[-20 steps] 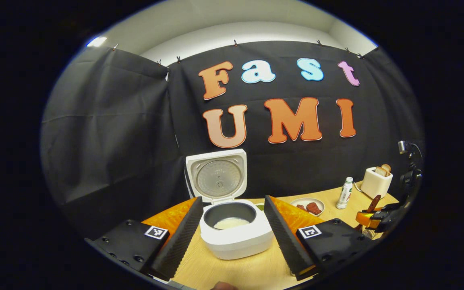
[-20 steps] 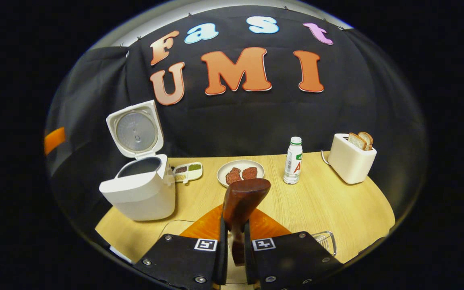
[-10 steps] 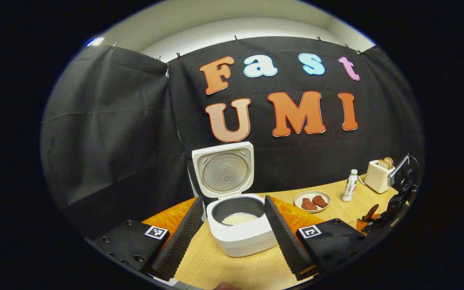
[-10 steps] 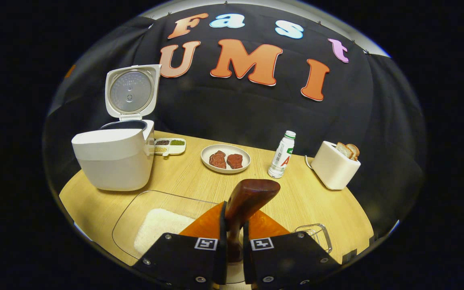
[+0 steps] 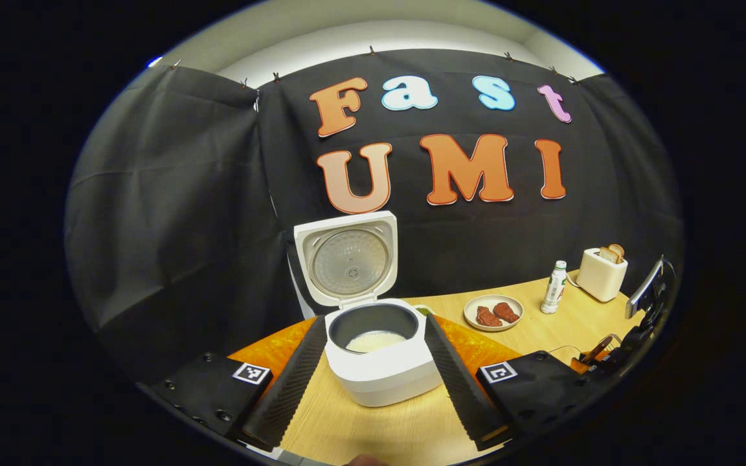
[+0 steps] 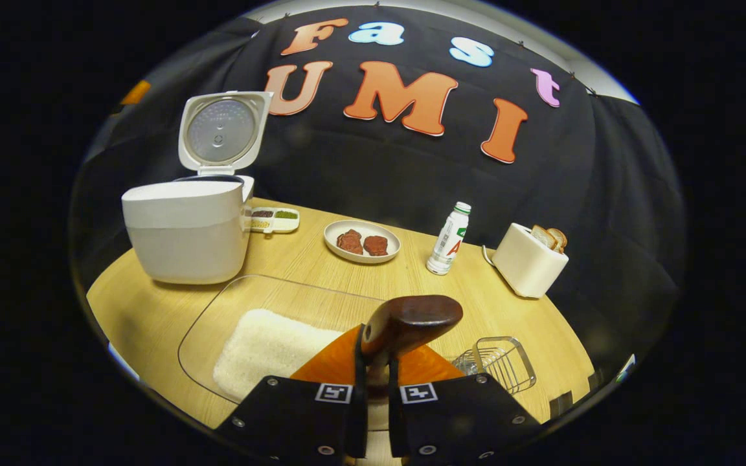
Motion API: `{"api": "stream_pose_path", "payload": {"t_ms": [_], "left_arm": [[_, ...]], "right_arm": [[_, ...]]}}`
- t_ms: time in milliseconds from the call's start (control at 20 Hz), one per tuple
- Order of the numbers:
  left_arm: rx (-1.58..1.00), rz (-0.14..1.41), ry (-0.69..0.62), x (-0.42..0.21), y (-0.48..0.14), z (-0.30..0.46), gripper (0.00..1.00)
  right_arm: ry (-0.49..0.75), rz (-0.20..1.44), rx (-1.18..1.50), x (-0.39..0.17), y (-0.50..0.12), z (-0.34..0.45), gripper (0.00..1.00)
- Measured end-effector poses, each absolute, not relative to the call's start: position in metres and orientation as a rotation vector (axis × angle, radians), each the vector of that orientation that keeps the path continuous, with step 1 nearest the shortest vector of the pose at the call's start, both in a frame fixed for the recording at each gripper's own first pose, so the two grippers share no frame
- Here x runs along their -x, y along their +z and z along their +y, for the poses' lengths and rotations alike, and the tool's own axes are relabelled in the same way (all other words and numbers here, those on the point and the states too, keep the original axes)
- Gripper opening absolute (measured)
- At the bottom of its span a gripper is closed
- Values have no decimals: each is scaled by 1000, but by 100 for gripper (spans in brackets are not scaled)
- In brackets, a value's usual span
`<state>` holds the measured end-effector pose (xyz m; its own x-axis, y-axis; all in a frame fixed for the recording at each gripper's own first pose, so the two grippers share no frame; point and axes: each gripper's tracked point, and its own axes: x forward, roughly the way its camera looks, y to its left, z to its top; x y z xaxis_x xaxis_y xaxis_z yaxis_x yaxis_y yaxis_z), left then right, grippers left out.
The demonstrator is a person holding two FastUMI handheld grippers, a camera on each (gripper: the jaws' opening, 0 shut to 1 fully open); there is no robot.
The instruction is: Close the left gripper, press the button to open the rice cooker; take a wooden spoon from the chopstick holder with the right hand, scoop a spoonful of rice and pour it into the rice cooker, then put the wooden spoon back into the chopstick holder.
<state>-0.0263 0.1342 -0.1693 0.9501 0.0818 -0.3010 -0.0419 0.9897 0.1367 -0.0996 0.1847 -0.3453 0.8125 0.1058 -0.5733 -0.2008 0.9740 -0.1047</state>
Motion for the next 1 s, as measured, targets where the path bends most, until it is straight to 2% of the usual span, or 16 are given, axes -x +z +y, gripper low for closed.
{"api": "stream_pose_path", "payload": {"t_ms": [200,550,1000], "left_arm": [[-127,326,64,27,-174,140,100],[-118,345,101,31,-182,162,100],[-121,365,151,34,-190,183,100]], "right_arm": [[167,625,164,104,-347,191,12],[132,754,-168,88,-349,209,12],[126,877,-391,79,-349,235,12]]}}
